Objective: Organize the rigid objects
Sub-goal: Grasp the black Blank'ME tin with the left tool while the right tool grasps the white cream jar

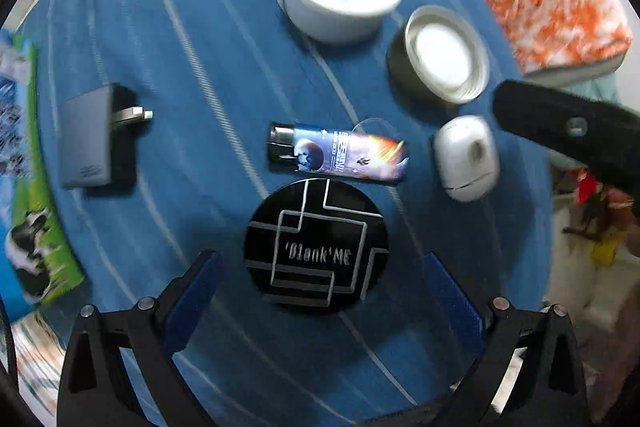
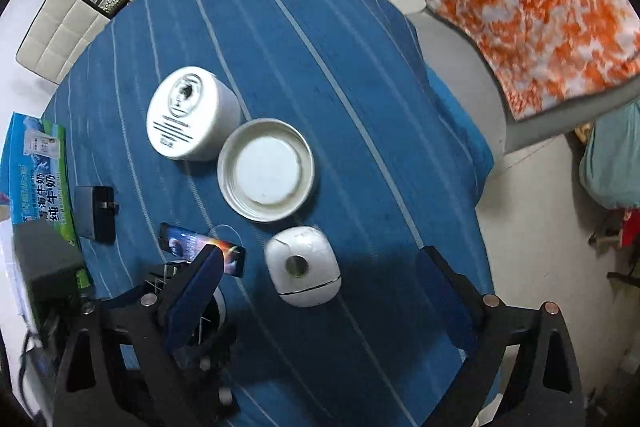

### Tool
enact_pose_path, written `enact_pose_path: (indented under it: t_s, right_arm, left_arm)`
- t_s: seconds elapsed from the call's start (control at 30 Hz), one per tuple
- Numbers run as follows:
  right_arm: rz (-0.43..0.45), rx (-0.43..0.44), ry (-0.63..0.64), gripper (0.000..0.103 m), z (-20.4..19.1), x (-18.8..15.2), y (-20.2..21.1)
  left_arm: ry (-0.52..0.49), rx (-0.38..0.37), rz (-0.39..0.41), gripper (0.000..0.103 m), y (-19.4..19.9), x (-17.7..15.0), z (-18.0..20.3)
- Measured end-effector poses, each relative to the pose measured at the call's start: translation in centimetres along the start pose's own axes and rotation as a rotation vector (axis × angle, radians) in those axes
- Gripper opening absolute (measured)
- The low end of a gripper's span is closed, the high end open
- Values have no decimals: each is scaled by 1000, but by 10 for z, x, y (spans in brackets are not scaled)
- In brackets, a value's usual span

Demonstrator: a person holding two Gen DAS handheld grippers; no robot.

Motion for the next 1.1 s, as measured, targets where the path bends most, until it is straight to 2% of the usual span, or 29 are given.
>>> enact_pose_path:
  t_s: [0.03,0.07,0.1,0.2,0.27,0.47,0.5,0.57,0.63,0.83,0.9,1.1]
  right_arm:
    - [-3,6,-2,99,1,0,-3]
    - [-2,11,4,99,0,1,-4]
    - [2,15,17,99,-3,2,-5]
    - [22,40,51,99,-17,11,-5]
    - [37,59,68,99,-31,21,-4]
    - [69,95,82,97,-80,64,-20]
    - [57,93,87,95,-86,69,-29]
    - [14,92,94,81,-96,74,-47]
    - [-37,88,106,74,-103,76,-65]
    - [-23,45,127,74,-111,76,-82]
    - [-19,36,134,73,-114,75,-83]
    - [6,24,155,71,-115,75,-71]
  left_arm:
    - [6,-2,-9,99,-7,0,0]
    - [12,2,-12,76,-12,0,-1]
    - [8,16,12,74,-11,1,-1]
    - [-12,32,20,74,-8,2,0]
    - [1,69,41,74,-1,5,-6]
    - [160,147,148,74,17,31,-37]
    - [189,147,151,74,15,36,-42]
    - [220,148,159,74,12,42,-48]
    - [232,155,158,74,8,46,-48]
    - [255,152,156,74,-5,50,-38]
    - [280,133,162,74,-10,51,-33]
    - [264,136,163,74,-8,51,-33]
Point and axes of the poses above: each gripper's, at about its wrist camera, not at the fingertips, and y roughly against the way its jaws point, z to its right, x to its top, the point moved 3 cm from there along -y, roughly the way its jaws point, and after that the axes turned 12 degrees about z, right-handed, at the moved point
